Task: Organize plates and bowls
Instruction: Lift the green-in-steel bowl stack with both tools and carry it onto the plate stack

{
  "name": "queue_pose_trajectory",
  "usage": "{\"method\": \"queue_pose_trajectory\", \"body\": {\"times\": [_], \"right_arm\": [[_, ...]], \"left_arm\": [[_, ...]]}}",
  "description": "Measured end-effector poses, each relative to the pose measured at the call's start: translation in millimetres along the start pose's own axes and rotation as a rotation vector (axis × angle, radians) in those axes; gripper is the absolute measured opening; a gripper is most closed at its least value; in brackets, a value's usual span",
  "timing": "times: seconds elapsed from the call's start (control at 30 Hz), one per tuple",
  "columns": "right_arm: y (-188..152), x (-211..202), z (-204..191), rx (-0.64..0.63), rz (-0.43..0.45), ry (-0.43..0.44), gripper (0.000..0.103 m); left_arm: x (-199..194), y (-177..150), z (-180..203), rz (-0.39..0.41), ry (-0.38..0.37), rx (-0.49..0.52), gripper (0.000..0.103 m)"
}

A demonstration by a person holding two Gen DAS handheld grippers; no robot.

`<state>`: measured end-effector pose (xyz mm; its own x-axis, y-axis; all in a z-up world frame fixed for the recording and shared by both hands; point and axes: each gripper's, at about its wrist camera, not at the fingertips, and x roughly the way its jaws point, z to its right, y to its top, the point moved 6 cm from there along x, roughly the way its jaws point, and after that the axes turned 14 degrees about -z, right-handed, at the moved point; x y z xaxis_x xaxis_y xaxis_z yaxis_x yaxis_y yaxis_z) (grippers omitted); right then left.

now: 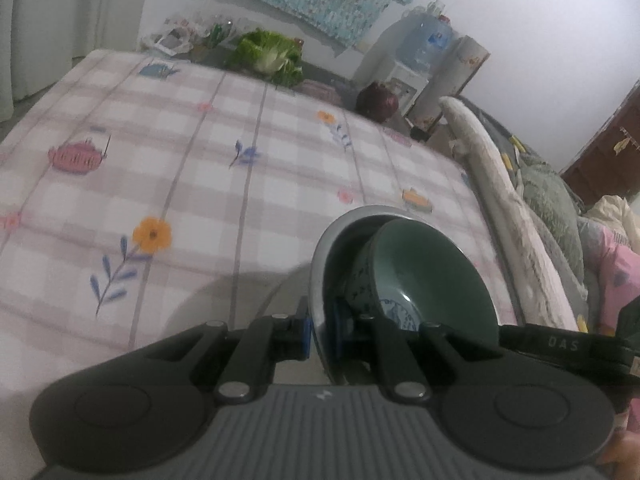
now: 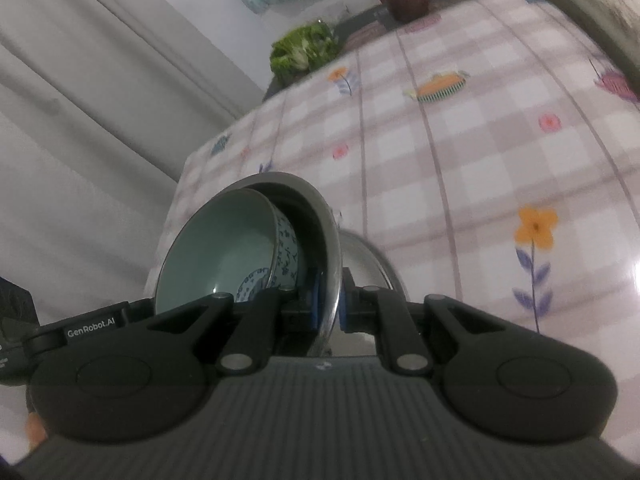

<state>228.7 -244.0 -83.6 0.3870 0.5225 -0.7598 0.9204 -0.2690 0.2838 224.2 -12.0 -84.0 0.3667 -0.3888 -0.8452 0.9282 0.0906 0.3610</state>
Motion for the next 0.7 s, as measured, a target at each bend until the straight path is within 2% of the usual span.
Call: {"method": "queue_pose_trajectory", "body": {"times": [0.3,0.7], "right_arm": [[-30,9,8,0.011,-0.034,-0.009,0.01],[-36,22,6,-0.026,-0.03,-0.064,0.011]], "left_arm": [[7,-24,-7,-0.027,0.03,0.0,0.01],[15,-31,-16,-0.044,0.045,-0.017,0.014]]}}
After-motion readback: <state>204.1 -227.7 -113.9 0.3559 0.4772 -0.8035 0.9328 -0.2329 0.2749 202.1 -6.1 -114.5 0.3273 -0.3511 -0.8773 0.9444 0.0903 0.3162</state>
